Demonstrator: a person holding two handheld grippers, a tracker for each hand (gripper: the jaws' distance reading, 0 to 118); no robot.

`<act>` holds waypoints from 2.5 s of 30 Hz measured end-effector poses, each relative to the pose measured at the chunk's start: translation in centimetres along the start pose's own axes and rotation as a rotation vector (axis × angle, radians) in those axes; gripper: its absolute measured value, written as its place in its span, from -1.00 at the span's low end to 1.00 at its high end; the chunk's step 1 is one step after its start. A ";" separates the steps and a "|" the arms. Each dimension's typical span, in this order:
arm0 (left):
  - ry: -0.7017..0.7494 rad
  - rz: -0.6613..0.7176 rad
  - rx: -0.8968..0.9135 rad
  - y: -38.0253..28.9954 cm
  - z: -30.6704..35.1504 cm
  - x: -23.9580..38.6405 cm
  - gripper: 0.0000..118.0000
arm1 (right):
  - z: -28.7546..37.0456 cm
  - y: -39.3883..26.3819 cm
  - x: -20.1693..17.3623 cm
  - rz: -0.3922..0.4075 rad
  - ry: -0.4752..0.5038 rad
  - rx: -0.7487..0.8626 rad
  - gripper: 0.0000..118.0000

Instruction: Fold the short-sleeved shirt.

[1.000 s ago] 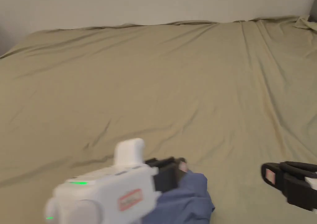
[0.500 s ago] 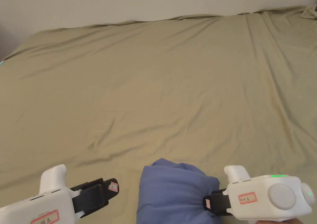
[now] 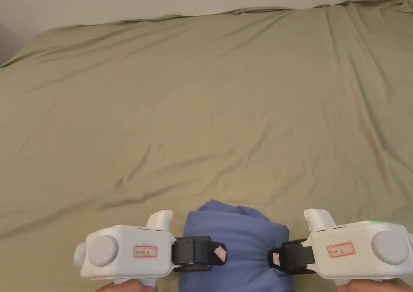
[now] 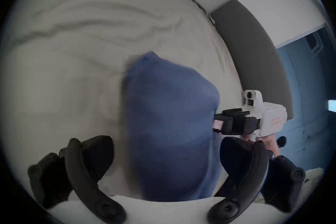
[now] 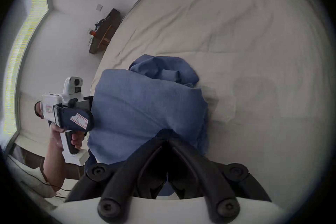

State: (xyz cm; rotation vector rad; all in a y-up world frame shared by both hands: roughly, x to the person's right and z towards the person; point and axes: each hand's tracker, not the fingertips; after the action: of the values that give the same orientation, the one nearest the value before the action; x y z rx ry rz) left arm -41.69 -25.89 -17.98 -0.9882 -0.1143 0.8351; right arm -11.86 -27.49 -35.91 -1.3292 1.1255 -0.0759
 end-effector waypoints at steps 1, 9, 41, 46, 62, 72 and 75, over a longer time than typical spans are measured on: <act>-0.045 0.011 0.009 0.3 -0.3 0.4 0.71 | 0.0 0.0 0.1 0.001 0.003 0.000 -0.96; 0.023 -0.011 0.029 -0.6 -0.3 1.0 -0.21 | 0.3 -0.1 0.0 -0.009 0.019 0.006 -0.96; 0.729 0.217 0.128 -0.8 29.9 -19.4 1.00 | 18.6 -4.6 -4.5 0.086 0.070 0.414 -0.96; 0.765 0.094 0.357 0.8 34.0 -12.6 0.67 | 20.1 -2.8 -5.5 0.152 -0.196 0.446 -0.96; 0.678 -0.380 1.209 5.0 29.2 21.0 -1.00 | 31.6 7.7 -17.6 0.323 -0.796 1.095 -0.96; 0.734 -0.475 1.147 3.9 21.3 24.7 -1.00 | 29.9 6.9 -19.0 0.350 -0.754 1.106 -0.96; 0.760 -0.495 1.149 3.2 20.8 25.4 -1.00 | 29.9 6.7 -19.2 0.359 -0.746 1.102 -0.96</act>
State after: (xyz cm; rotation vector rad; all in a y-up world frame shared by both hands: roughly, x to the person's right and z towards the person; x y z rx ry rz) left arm -35.12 6.31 -15.53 -0.0968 0.6875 -0.0459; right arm -5.03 7.97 -34.74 -0.1069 0.4841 0.0614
